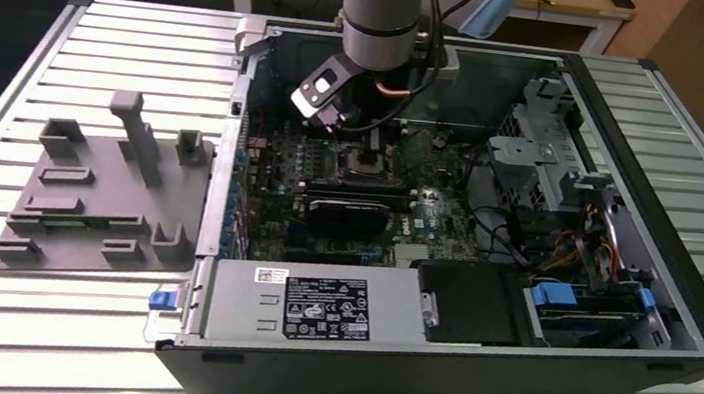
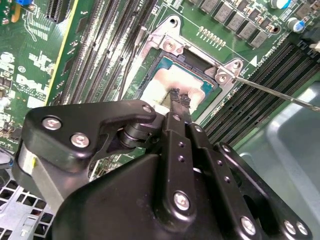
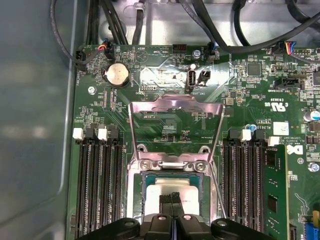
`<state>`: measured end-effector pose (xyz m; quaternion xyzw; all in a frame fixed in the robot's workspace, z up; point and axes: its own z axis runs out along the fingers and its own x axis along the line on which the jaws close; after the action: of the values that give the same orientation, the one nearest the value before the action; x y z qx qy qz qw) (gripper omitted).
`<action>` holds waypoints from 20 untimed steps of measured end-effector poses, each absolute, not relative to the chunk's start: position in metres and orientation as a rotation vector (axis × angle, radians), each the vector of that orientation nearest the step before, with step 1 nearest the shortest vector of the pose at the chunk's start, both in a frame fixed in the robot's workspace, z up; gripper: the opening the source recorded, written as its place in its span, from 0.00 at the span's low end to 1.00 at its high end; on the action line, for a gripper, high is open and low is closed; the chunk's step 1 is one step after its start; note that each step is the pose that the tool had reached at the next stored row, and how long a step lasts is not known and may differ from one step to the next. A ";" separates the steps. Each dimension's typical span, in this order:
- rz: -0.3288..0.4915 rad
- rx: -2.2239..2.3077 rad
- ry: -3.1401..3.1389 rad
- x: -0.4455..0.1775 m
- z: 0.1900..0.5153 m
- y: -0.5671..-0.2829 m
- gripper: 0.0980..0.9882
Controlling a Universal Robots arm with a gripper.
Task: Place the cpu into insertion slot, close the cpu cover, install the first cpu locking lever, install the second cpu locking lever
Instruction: 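Place the cpu into insertion slot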
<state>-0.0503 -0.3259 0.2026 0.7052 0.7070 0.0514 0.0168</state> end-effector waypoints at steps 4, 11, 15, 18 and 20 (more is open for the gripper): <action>0.166 2.195 2.199 -0.050 0.202 -0.327 0.01; 0.165 2.196 2.198 -0.051 0.199 -0.327 0.01; 0.165 2.196 2.198 -0.051 0.198 -0.327 0.01; 0.165 2.196 2.198 -0.051 0.198 -0.327 0.01; 0.166 2.196 2.198 -0.051 0.199 -0.327 0.01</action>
<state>-0.0512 -0.3268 0.1986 0.7057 0.7063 0.0535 0.0150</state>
